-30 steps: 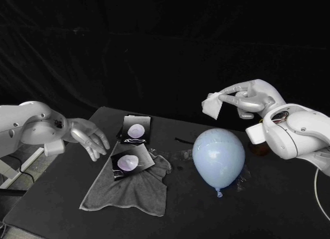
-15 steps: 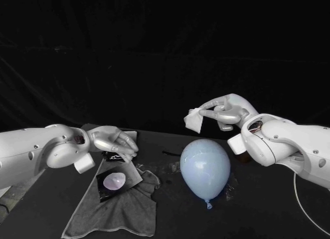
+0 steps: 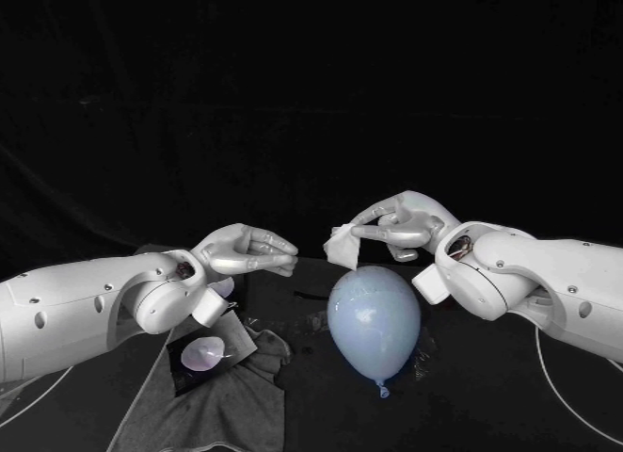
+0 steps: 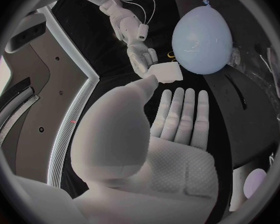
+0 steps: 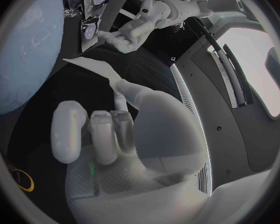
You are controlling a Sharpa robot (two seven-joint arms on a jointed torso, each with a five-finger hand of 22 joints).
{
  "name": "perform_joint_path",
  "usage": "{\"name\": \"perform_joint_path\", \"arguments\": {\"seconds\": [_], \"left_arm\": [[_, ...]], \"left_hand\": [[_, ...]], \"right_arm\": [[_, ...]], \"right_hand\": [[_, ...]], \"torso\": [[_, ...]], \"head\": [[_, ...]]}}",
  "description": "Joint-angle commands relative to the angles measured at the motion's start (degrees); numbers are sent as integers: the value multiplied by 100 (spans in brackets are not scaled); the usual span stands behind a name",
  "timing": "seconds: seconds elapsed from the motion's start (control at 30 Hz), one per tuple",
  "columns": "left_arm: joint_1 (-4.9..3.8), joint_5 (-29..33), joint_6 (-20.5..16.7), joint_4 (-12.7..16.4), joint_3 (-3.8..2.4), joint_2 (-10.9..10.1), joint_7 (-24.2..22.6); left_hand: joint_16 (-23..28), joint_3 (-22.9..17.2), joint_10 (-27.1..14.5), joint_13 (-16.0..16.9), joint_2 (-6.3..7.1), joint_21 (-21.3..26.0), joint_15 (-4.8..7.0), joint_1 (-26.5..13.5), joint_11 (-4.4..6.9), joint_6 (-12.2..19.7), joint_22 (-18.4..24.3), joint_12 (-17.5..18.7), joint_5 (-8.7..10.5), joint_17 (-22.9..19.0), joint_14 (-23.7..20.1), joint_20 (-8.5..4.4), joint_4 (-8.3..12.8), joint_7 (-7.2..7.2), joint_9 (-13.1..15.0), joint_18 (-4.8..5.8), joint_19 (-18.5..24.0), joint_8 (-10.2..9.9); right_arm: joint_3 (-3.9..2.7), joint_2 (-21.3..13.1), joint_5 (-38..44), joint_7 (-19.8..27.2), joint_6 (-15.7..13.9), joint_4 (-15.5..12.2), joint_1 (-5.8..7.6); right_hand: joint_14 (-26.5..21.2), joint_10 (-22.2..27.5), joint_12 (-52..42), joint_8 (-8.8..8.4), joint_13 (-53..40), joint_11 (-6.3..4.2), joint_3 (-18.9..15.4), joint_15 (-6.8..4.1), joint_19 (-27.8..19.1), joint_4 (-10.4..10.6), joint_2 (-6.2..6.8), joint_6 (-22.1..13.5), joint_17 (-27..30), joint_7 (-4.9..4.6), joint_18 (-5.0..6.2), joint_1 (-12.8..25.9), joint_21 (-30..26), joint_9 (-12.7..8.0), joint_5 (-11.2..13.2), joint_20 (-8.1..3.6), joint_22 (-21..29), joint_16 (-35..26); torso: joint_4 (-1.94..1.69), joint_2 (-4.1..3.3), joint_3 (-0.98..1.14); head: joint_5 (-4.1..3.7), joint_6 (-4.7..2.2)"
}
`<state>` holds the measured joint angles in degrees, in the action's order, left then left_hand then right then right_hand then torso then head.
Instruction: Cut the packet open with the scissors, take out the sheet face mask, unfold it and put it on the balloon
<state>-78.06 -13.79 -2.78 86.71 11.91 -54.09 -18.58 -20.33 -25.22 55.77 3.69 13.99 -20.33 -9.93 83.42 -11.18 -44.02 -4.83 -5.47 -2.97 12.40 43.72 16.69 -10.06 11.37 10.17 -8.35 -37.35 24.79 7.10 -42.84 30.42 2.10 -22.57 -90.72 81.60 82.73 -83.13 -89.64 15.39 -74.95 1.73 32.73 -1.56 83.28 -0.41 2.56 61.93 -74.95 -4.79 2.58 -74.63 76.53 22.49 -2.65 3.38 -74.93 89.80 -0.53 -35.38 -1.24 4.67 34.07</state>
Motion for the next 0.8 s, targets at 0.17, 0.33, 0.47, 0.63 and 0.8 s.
{"name": "perform_joint_path", "arguments": {"seconds": [0.17,0.33,0.47,0.63,0.8], "left_arm": [[32,523,-483,-66,-28,246,-514],[53,589,-494,-99,-42,402,-568],[63,606,-439,-107,-50,483,-592],[72,623,-255,-99,-57,540,-617],[80,646,-65,-91,-69,568,-658]], "left_hand": [[437,868,-160,-3,-253,325,-86,367,-80,94,107,167,16,-151,-104,-1,-340,140,-96,226,154,-170],[760,1481,-424,-9,-303,856,-135,651,-84,172,180,190,17,-282,-283,6,-663,137,-144,417,969,-271],[965,1841,-549,-7,-350,1056,-152,648,-47,208,209,187,17,-387,-579,8,-675,134,-157,466,1298,-308],[1001,2045,-574,-3,-439,1092,-153,635,-13,187,203,178,18,-395,-510,8,-674,100,-154,462,1301,-313],[921,2160,-446,8,-602,1082,-114,667,-3,60,190,144,21,-332,-108,2,-654,31,-136,440,1177,-289]], "right_arm": [[-1,-33,186,51,601,-93,2],[-1,-47,219,90,700,-135,2],[-1,-48,236,108,737,-162,2],[-1,-49,261,115,757,-185,2],[-1,-44,274,118,766,-185,2]], "right_hand": [[727,-687,-36,21,-1505,-138,17,-157,-10,-25,-43,39,-1505,9,44,8,-15,524,-14,-20,-983,20],[727,-687,-36,21,-1505,-138,17,-157,-10,-25,-43,39,-1505,9,44,8,-15,524,-14,-20,-983,20],[727,-687,-36,25,-1505,-137,24,-156,-7,-29,-48,27,-1505,7,42,9,-11,530,-14,-20,-985,20],[727,-687,-36,25,-1505,-137,24,-156,-7,-29,-48,27,-1505,7,42,9,-11,530,-14,-20,-985,20],[727,-687,-36,25,-1505,-137,24,-156,-7,-29,-48,27,-1505,7,42,9,-11,530,-14,-20,-985,20]], "torso": [[-11,0,-8],[-15,0,-10],[-12,-2,-8],[-8,3,-9],[-12,4,-6]], "head": [[-4,28],[10,59],[16,72],[9,91],[14,101]]}}
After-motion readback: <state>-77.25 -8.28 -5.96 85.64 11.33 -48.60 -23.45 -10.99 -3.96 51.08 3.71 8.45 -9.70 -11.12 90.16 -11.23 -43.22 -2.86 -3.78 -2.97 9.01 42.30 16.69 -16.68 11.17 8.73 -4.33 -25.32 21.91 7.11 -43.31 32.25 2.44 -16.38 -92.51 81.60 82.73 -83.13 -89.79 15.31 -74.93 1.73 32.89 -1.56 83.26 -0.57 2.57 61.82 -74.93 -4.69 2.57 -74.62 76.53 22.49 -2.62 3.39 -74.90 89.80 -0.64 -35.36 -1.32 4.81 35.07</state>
